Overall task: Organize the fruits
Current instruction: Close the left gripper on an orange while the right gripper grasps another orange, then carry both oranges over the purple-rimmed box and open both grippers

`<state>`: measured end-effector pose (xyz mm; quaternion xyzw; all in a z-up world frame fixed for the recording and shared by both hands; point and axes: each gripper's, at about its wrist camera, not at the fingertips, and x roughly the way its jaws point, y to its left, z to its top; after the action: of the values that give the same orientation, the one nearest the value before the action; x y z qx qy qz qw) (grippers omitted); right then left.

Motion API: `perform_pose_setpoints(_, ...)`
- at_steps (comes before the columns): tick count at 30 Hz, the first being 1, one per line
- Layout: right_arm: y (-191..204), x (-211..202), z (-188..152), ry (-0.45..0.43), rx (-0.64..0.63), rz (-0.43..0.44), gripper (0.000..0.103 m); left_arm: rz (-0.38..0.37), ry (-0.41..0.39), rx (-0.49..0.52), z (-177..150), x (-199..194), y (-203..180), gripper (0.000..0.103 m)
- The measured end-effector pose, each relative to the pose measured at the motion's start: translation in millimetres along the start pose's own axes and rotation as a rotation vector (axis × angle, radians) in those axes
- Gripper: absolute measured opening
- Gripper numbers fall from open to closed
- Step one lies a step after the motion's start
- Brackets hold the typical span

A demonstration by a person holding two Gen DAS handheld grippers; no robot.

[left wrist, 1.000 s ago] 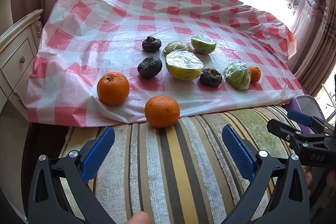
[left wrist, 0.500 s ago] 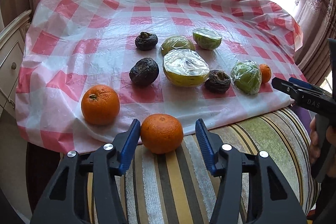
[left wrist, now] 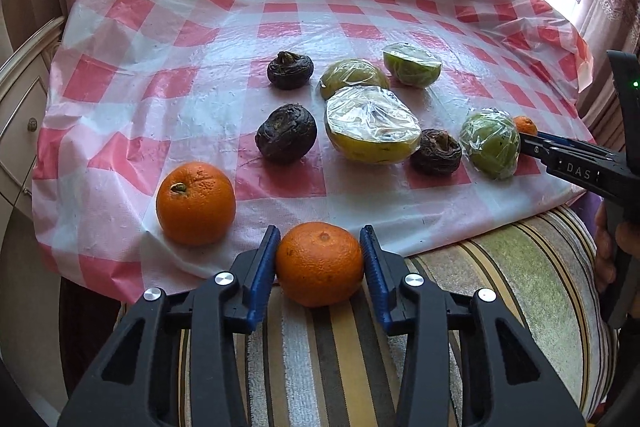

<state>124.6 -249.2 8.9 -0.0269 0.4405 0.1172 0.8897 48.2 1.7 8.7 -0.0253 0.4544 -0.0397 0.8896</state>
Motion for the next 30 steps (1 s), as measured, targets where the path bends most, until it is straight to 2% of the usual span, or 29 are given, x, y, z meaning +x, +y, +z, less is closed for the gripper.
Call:
perform_pose_setpoints(10,-11,-22,-6,-0.055,0.039,-0.020,0.036,0.019,-0.042,0.022,3,-14,-8,0.038)
perform_pose_setpoints(17,-34,-51,-16,-0.099,0.092,-0.042,0.036,-0.004,-0.071,0.098,14,-27,-39,0.038)
perform_pose_setpoints(23,-72,-82,-33,-0.132,0.152,-0.096,0.036,-0.069,-0.101,0.226,31,-34,-95,0.038)
perform_pose_setpoints(30,-136,-109,-67,-0.133,0.240,-0.236,0.036,-0.209,-0.125,0.420,43,-35,-189,0.038)
